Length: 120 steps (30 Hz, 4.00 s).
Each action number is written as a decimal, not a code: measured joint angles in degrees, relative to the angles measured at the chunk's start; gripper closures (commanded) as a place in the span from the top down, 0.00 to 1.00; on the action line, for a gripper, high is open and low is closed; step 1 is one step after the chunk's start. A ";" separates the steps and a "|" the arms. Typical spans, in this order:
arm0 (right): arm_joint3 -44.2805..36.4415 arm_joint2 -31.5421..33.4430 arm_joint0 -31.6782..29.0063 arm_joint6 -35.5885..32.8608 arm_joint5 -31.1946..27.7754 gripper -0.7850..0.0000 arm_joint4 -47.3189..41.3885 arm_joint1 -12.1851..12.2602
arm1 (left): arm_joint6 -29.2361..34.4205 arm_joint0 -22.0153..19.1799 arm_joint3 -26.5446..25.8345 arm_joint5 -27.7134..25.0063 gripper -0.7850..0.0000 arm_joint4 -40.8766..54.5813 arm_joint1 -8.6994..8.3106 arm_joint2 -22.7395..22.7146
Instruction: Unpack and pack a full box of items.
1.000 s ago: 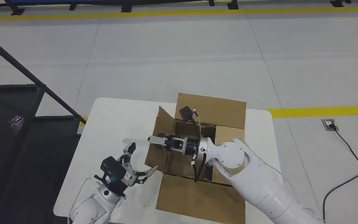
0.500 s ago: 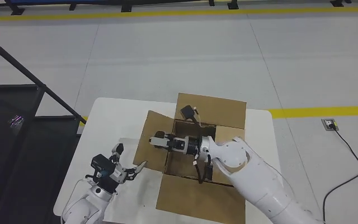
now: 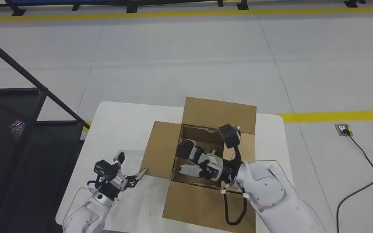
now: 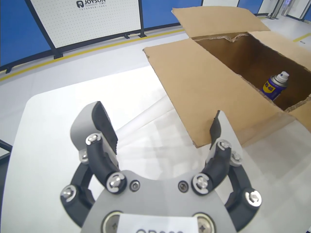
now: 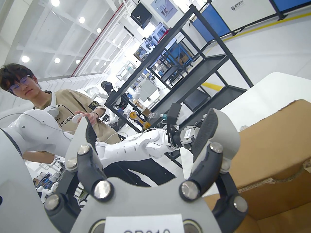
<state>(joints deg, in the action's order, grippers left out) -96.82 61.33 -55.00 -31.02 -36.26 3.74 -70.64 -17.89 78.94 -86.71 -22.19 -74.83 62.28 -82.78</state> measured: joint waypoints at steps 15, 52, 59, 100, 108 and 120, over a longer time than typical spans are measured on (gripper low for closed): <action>0.95 2.81 -5.55 5.56 1.84 1.00 2.25 0.41 | -5.08 3.60 -6.76 0.84 1.00 -2.11 -0.49 -4.96; -17.13 27.47 -27.40 20.59 -12.83 1.00 15.77 3.30 | 6.13 -4.22 -24.99 -10.44 1.00 -4.85 0.07 7.42; -19.74 28.06 -27.45 21.76 -14.41 1.00 16.77 3.32 | 6.54 -6.76 -23.09 -11.30 1.00 3.39 0.80 10.01; -24.16 37.79 -33.99 25.21 -16.63 1.00 16.69 4.03 | 33.94 -33.73 7.77 -16.01 1.00 46.92 8.34 33.37; -24.49 36.31 -33.01 25.37 -13.54 1.00 16.42 3.91 | 37.44 -33.53 7.82 -13.06 1.00 52.45 8.82 34.20; -22.82 33.49 -29.10 22.50 -8.15 1.00 15.15 4.05 | 55.70 -42.23 17.47 -1.89 1.00 69.47 12.80 40.75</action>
<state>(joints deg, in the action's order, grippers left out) -119.64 94.82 -84.10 -8.52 -44.42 18.89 -66.60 37.81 36.71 -69.25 -24.08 -5.36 75.08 -42.03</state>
